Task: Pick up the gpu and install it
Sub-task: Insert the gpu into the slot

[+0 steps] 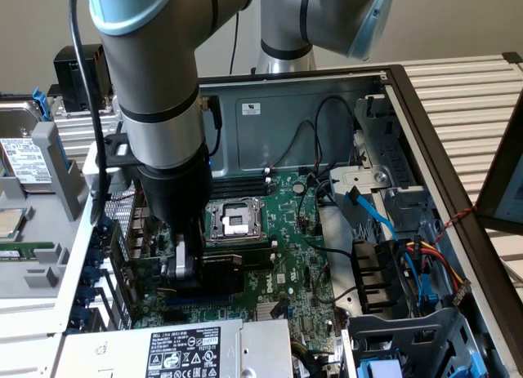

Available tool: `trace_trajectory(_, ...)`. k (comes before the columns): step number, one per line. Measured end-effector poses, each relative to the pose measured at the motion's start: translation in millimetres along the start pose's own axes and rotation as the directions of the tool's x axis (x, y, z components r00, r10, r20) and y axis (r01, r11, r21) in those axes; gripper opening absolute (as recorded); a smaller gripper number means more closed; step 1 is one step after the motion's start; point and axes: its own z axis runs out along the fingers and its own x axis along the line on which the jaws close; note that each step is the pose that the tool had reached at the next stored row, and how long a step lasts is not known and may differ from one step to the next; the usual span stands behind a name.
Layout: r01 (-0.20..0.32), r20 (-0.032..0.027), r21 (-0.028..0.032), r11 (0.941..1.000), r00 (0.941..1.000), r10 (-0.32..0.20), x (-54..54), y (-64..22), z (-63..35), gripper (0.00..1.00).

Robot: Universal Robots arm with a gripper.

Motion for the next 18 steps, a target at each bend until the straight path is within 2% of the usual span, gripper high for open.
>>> trace_trajectory(18, 0.033, 0.0007, 0.0, 0.9995, 0.9995, -0.033, 0.1, 1.8, -0.1, 0.28)
